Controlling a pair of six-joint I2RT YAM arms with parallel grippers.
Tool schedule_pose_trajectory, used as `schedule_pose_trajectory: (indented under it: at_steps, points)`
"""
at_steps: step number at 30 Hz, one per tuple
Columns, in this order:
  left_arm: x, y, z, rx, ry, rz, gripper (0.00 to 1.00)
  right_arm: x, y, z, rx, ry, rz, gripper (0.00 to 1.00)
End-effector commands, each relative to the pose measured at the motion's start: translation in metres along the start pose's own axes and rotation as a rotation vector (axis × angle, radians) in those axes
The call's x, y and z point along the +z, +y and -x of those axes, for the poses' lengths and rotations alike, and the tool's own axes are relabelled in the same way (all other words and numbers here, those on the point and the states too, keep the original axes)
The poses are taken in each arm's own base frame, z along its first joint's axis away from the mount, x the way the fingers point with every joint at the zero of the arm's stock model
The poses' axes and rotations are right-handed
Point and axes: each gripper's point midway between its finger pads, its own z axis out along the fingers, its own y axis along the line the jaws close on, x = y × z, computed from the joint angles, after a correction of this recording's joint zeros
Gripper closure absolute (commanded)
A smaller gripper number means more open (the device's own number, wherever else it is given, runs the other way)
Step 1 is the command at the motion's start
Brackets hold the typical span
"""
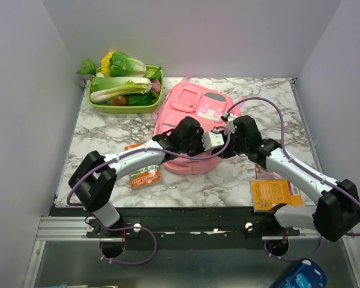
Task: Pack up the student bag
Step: Zip the student bag at the center of the board.
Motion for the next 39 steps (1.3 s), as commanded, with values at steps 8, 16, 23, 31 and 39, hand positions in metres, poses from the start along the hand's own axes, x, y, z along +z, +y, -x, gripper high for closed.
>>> schedule_pose_trajectory:
  at_steps: [8, 16, 23, 31, 39]
  points:
    - [-0.008, 0.007, 0.006, -0.004, 0.008, 0.033, 0.82, 0.008, -0.054, 0.012, 0.064, -0.027, -0.227, 0.99]
    - [-0.012, 0.005, 0.011, -0.026, 0.004, 0.017, 0.87, 0.012, -0.075, 0.036, 0.111, -0.079, -0.327, 0.99]
    - [-0.016, -0.001, 0.019, -0.048, -0.007, -0.024, 0.89, 0.025, -0.089, 0.05, 0.126, -0.081, -0.386, 0.99]
    - [-0.017, 0.009, 0.02, -0.089, -0.005, 0.002, 0.92, -0.001, -0.082, 0.058, 0.055, -0.215, -0.354, 0.49]
    - [-0.052, 0.057, 0.093, -0.151, -0.097, 0.071, 0.99, -0.037, -0.089, 0.048, 0.037, -0.356, -0.378, 0.36]
